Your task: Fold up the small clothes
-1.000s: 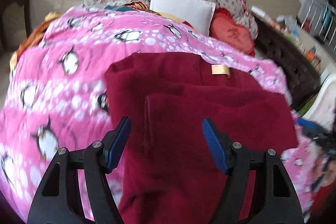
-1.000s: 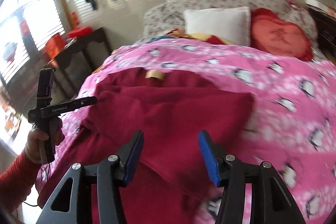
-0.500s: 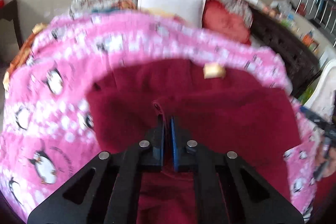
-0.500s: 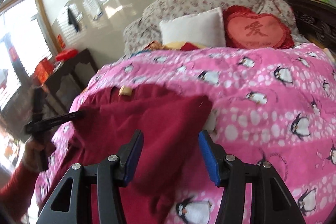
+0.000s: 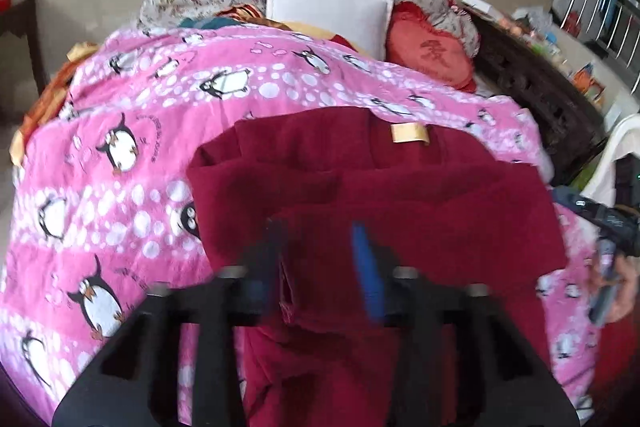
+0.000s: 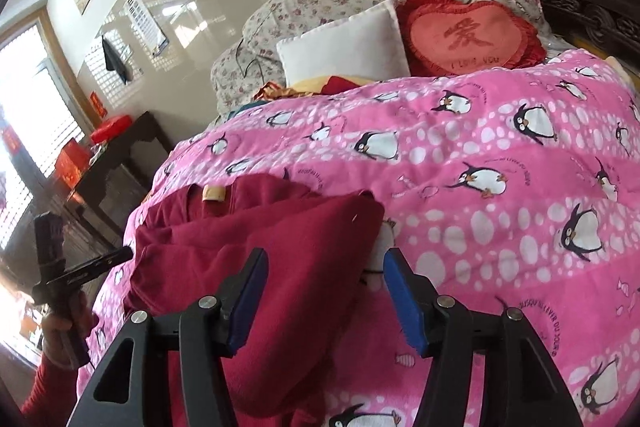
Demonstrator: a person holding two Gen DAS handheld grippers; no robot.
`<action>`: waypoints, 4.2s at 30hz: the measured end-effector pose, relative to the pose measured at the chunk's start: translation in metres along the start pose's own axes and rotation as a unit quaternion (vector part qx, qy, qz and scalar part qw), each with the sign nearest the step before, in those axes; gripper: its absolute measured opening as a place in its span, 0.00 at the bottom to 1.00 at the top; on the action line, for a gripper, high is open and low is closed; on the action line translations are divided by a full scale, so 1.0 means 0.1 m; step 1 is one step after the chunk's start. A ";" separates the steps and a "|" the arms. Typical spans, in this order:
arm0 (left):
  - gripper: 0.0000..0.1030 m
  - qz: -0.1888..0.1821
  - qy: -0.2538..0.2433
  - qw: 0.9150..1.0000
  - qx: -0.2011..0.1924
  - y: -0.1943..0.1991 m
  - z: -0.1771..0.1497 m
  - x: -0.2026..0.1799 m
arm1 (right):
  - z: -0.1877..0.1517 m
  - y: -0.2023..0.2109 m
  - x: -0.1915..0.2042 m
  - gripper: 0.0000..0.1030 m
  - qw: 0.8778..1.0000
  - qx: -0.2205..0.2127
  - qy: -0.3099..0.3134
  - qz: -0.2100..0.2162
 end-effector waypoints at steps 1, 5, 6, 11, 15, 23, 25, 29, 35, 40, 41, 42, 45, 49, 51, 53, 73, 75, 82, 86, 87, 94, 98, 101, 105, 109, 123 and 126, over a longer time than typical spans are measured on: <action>0.54 0.002 0.000 1.000 0.001 -0.03 0.00 -0.01 | -0.02 0.00 0.01 0.56 1.000 0.002 0.002 0.002; 0.54 0.044 -0.005 0.998 0.049 -0.26 -0.12 0.03 | -0.04 0.04 0.07 0.56 1.000 0.005 0.012 0.005; 0.54 0.048 -0.009 0.997 0.062 -0.31 -0.18 0.02 | -0.04 0.05 0.07 0.56 1.000 0.004 0.013 0.006; 0.53 0.041 -0.036 0.996 0.077 -0.44 -0.32 -0.11 | 0.01 0.07 0.06 0.57 1.000 -0.004 0.018 0.005; 0.07 0.013 -0.032 0.997 0.066 -0.39 -0.22 -0.20 | 0.09 0.05 -0.03 0.57 1.000 -0.013 0.004 -0.008; 0.04 -0.015 0.019 0.999 -0.048 0.32 0.27 -0.01 | 0.27 -0.08 -0.23 0.57 0.999 -0.012 -0.042 -0.008; 0.04 0.006 0.042 0.998 -0.051 0.35 0.27 0.20 | 0.29 -0.10 -0.17 0.57 0.999 -0.011 -0.039 0.000; 0.04 0.011 0.052 0.999 -0.010 0.15 0.04 0.33 | 0.26 -0.20 -0.05 0.62 1.000 0.001 -0.021 0.004; 0.04 0.006 0.051 0.999 -0.006 0.04 0.00 0.21 | 0.21 -0.58 0.01 0.26 0.999 0.047 -0.003 -0.001; 0.04 0.018 0.049 0.999 0.006 -0.05 -0.03 0.24 | 0.31 -0.61 0.04 0.19 0.995 0.022 0.065 -0.075; 0.04 0.030 0.047 0.998 0.017 -0.14 -0.09 0.28 | 0.28 -0.70 -0.01 0.19 0.992 0.024 0.077 -0.099; 0.05 0.046 0.045 0.998 0.026 -0.23 -0.16 0.32 | 0.26 -0.75 -0.05 0.21 0.991 0.023 0.077 -0.107; 0.07 0.045 0.058 0.997 0.024 -0.26 -0.24 0.39 | 0.27 -0.65 -0.11 0.45 0.994 0.009 0.043 -0.104; 0.24 0.039 0.058 0.998 0.010 0.05 -0.25 0.40 | 0.12 -0.18 0.02 0.52 0.996 0.012 0.037 -0.082; 0.28 0.033 0.053 0.998 0.002 0.19 -0.30 0.35 | -0.07 0.01 0.18 0.52 0.997 0.026 0.044 -0.050; 0.37 0.018 0.052 0.998 -0.002 0.25 -0.38 0.26 | -0.28 0.07 0.31 0.52 0.996 0.045 0.068 -0.046; 0.53 -0.017 0.046 0.998 0.043 0.99 -1.37 0.09 | -1.62 0.95 0.68 0.54 0.986 0.143 0.088 0.013; 0.58 -0.026 0.046 0.997 0.058 1.15 -1.66 0.01 | -1.98 1.14 0.72 0.54 0.981 0.174 0.072 0.045; 0.67 -0.047 0.068 0.991 0.107 1.43 -2.39 -0.13 | -2.83 1.52 0.80 0.54 0.968 0.233 0.059 0.075; 0.67 -0.049 0.100 0.988 0.108 1.52 -2.56 -0.06 | -2.96 1.55 0.82 0.55 0.970 0.218 0.041 0.097; 0.67 -0.049 0.109 0.987 0.106 1.54 -2.57 -0.03 | -2.97 1.54 0.82 0.55 0.971 0.216 0.037 0.100; 0.81 -0.061 0.119 0.986 0.098 1.54 -2.65 -0.10 | -3.04 1.39 1.02 0.55 0.962 0.217 0.005 0.167; 0.84 -0.072 0.099 0.986 0.113 1.53 -2.68 -0.20 | -3.02 1.39 1.05 0.54 0.960 0.207 -0.010 0.190; 0.84 -0.085 0.076 0.984 0.137 1.57 -2.77 -0.31 | -3.03 1.43 1.06 0.53 0.958 0.205 -0.011 0.201; 0.84 -0.086 0.058 0.984 0.143 1.55 -2.80 -0.34 | -3.04 1.40 1.07 0.15 0.955 0.203 -0.008 0.217; 0.13 -0.133 0.092 0.972 0.171 1.55 -2.84 -0.38 | -2.96 1.36 1.14 0.10 0.948 0.186 -0.031 0.256; 0.11 -0.202 0.092 0.975 0.015 1.79 -1.15 -0.26 | -1.07 1.38 1.42 0.09 0.953 0.000 0.017 0.303; 0.11 -0.198 0.108 0.974 -0.006 1.58 -0.64 -0.14 | -0.59 1.13 1.24 0.09 0.956 -0.026 -0.013 0.290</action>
Point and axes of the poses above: each gripper's, at about its wrist camera, not at the fingertips, and y roughly against the way its jaws point, x to its left, z to its top, the point moved 8 cm from there along -y, roughly the way its jaws point, and after that the axes turned 1 degree about -x, right-handed, at the moved point
